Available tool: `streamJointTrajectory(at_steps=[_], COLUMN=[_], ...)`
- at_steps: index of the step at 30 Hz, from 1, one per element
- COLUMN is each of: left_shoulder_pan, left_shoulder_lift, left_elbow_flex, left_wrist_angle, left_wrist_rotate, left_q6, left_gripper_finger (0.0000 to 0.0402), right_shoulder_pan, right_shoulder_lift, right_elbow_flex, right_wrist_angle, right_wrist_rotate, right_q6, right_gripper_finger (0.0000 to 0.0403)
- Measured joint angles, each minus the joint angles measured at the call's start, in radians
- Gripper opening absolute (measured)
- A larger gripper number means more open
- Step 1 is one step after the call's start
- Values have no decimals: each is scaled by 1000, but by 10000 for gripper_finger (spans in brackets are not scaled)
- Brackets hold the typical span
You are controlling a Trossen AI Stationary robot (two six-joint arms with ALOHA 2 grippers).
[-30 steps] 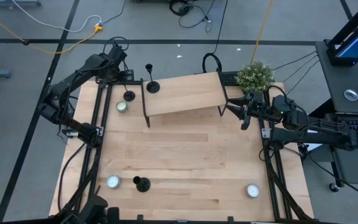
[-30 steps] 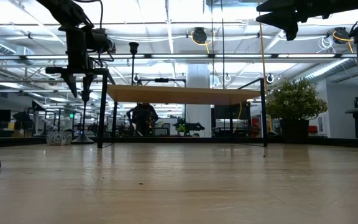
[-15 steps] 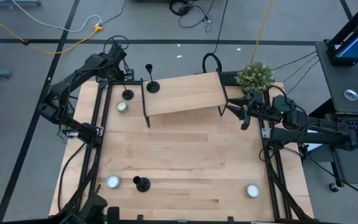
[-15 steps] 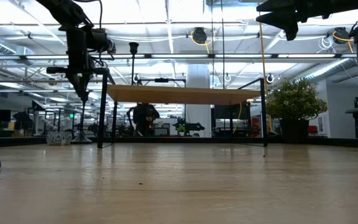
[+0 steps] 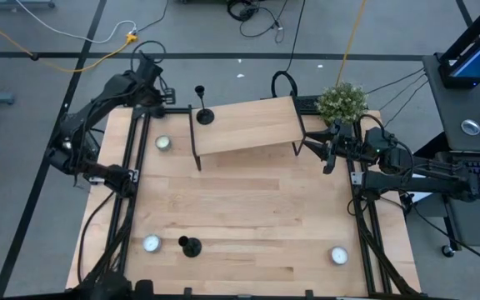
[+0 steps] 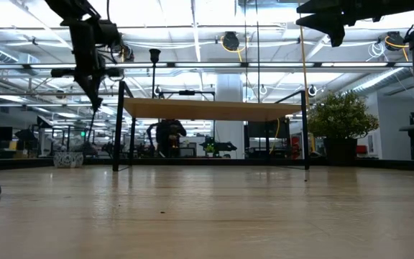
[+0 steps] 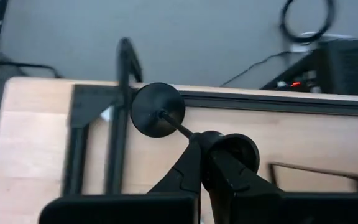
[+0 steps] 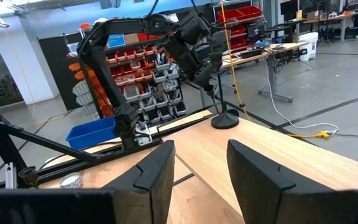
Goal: Pick & Place candle stick holders
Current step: Put the top candle holder on the shelf
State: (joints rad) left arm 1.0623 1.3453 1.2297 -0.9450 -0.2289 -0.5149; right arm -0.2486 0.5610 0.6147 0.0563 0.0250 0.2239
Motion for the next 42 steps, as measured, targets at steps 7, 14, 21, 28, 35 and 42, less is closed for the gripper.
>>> streamJointTrajectory(at_steps=[7, 14, 21, 28, 35, 42], left_shoulder_pan=[-10, -53, -125, -193, -276, -355], left_shoulder_lift=[-130, -244, -382, -517, -593, -613], left_elbow_flex=[2, 3, 5, 5, 5, 55], left_wrist_angle=[64, 74, -19, -146, -145, -266], left_wrist_rotate=[22, 42, 44, 38, 200, 274], left_q6=[-3, -28, -51, -99, -133, -184], left_gripper_finger=[5, 5, 5, 5, 5, 5], right_shoulder_pan=[0, 0, 2, 4, 5, 5], right_shoulder_lift=[0, 0, 1, 46, 155, 254], right_elbow_flex=[0, 0, 0, 0, 0, 0], right_wrist_angle=[8, 69, 130, 173, 291, 417], right_wrist_rotate=[2, 4, 1, -32, -138, -187], right_q6=[-1, -11, -26, -27, -66, -111], right_gripper_finger=[139, 139, 139, 139, 139, 139])
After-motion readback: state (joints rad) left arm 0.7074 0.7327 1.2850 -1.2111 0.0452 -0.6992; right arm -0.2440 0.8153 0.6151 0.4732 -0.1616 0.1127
